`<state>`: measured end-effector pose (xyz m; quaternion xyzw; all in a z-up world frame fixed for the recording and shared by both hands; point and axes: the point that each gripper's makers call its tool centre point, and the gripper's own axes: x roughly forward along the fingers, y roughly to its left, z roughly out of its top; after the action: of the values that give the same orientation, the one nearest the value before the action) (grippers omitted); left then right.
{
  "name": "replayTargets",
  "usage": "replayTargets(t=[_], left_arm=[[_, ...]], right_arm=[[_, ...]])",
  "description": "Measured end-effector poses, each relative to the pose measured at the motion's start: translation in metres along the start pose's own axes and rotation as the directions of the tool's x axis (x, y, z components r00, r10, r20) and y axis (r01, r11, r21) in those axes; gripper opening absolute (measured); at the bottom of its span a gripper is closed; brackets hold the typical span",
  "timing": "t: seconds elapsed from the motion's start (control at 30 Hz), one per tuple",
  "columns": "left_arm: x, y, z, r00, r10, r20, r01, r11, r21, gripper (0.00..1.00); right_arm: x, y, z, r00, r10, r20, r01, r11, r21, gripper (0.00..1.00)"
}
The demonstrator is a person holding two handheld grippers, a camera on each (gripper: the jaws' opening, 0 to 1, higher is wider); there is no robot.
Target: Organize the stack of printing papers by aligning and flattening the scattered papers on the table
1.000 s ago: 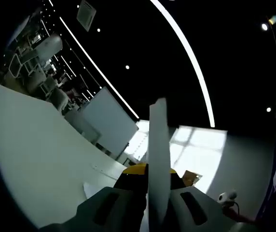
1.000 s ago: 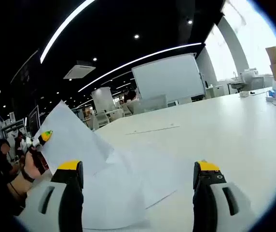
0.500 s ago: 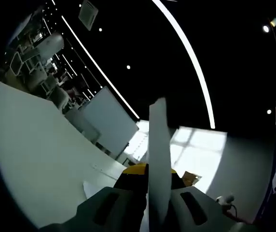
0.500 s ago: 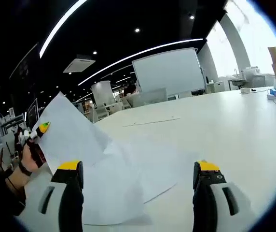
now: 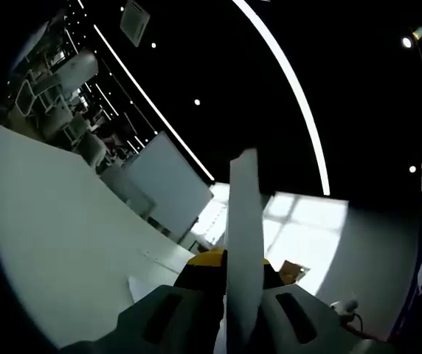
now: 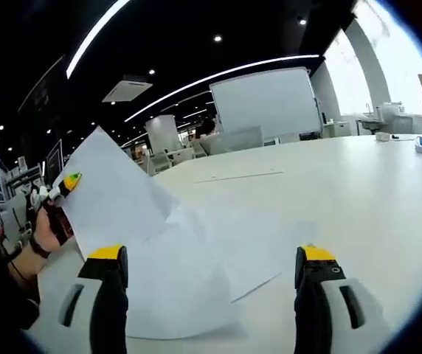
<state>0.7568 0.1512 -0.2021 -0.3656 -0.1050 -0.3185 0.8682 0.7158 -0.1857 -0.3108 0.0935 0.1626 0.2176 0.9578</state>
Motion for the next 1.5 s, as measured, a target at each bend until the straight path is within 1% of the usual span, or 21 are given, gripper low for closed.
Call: replayTargets(t=[0.2,0.4,0.77,1.0,1.13,1.23,1.5], left_arm=[[0.000,0.000,0.000,1.000,0.001,0.000,-0.001,1.000,0.000,0.06],[0.000,0.000,0.000,1.000,-0.002,0.000,0.002,1.000,0.000,0.06],[0.000,-0.001,0.001,1.000,-0.005,0.002,0.005,1.000,-0.002,0.06],[0.000,0.000,0.001,1.000,-0.005,0.001,0.005,1.000,-0.001,0.06],[-0.001,0.000,0.001,1.000,-0.004,0.002,0.004,1.000,0.001,0.06],[-0.001,0.000,0.001,1.000,-0.004,0.001,0.004,1.000,0.000,0.06],[-0.001,0.000,0.001,1.000,-0.002,0.002,0.002,1.000,0.001,0.06]], right_arm=[[0.004,0.008,-0.010,1.000,0.019,-0.025,-0.019,1.000,-0.001,0.89],[0.006,0.013,-0.014,0.999,0.032,-0.042,-0.033,0.999,-0.009,0.88],[0.005,0.017,-0.030,0.993,0.019,-0.113,-0.030,0.995,-0.097,0.86],[0.003,0.017,-0.033,0.992,0.017,-0.128,-0.031,0.993,-0.112,0.83],[0.002,0.016,-0.033,0.991,0.009,-0.135,-0.027,0.991,-0.130,0.79],[0.002,0.015,-0.033,0.991,0.006,-0.135,-0.024,0.991,-0.134,0.79],[0.000,0.011,-0.038,0.987,-0.012,-0.161,-0.014,0.987,-0.158,0.72]])
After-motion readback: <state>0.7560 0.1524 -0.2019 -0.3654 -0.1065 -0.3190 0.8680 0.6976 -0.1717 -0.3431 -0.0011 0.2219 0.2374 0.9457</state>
